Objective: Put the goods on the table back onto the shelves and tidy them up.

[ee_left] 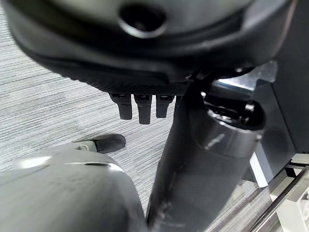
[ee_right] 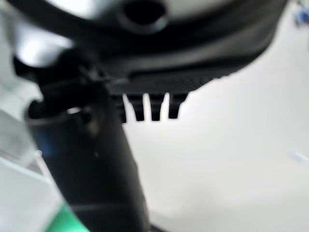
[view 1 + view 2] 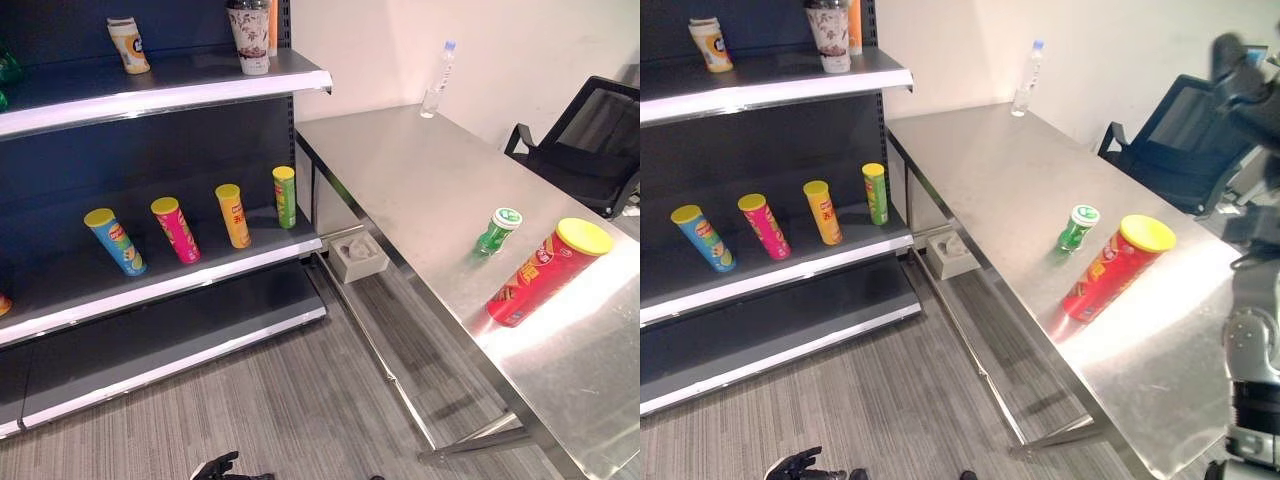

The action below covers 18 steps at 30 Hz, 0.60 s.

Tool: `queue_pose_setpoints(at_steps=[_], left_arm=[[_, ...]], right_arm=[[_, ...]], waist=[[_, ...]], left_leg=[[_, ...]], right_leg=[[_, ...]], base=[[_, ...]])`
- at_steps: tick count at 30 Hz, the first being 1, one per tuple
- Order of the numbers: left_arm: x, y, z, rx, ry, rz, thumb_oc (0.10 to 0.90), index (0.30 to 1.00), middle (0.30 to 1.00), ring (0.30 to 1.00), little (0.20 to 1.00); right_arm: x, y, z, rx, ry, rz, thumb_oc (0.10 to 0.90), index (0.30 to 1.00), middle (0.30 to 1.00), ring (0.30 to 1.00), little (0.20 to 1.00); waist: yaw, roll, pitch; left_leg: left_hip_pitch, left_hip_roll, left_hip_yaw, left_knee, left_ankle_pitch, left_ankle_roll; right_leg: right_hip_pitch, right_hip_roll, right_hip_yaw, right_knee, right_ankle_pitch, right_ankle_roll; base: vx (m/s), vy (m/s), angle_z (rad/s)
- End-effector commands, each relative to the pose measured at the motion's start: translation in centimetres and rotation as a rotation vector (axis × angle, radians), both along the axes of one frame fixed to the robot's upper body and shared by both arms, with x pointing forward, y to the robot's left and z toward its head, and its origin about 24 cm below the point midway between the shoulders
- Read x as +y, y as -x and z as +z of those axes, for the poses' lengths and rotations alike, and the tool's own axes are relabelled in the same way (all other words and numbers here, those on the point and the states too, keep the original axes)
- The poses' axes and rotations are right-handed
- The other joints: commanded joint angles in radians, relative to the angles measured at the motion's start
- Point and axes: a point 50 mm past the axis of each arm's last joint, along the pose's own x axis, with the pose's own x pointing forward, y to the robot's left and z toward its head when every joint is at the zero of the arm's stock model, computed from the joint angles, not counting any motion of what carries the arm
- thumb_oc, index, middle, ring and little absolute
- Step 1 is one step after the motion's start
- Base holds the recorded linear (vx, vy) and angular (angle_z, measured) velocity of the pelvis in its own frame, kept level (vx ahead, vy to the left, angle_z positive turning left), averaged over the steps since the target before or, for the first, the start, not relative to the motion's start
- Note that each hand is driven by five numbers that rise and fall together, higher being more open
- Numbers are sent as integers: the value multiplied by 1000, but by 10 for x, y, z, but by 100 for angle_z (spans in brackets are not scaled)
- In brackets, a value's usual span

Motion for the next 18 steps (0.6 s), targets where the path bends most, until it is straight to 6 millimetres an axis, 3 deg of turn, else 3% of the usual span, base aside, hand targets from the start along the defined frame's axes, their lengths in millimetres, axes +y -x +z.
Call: queue_pose_setpoints(at_steps=[1, 4, 5, 13, 18], left_arm=[[15, -21, 10, -80, -37, -62, 800, 900, 900, 900, 900], [15, -20, 10, -79, -33, -76, 800, 900, 900, 900, 900], [16, -18, 11, -81, -29, -81, 800, 900, 900, 900, 900], [15, -17, 10, -77, -25, -97, 800, 900, 900, 900, 900], [17, -25, 14, -110, -21, -91, 800, 900, 900, 900, 900]], right_arm=[[8, 11, 45, -36, 202, 90, 800, 900, 900, 900, 900], [7, 15, 48, 57, 324, 77, 800, 900, 900, 900, 900], [8, 24, 52, 95, 403, 87, 800, 900, 900, 900, 900], [-9, 36, 49, 25, 279, 57, 800, 900, 900, 900, 900], [-8, 29, 39, 144, 343, 63, 800, 900, 900, 900, 900]], waist=[[10, -45, 6], [7, -50, 8], [-2, -53, 7], [-15, -49, -1], [-19, -55, -5]], left_leg=[[52, 16, 2, 4, -132, -29], [52, 18, 0, 4, -137, -31], [46, 17, -1, 4, -137, -33], [43, 8, 6, 4, -144, -27], [51, 2, 20, 4, -148, -23]], right_leg=[[-25, -30, 7, 7, -40, 73], [-22, -32, 2, 7, -42, 76], [-26, -36, -2, 7, -41, 79], [-31, -48, 3, 7, -32, 87], [-37, -53, 15, 7, -21, 92]], base=[[17, -1, 12], [4, 11, 6], [0, 0, 0], [-1, 10, 0], [-17, 19, -6]])
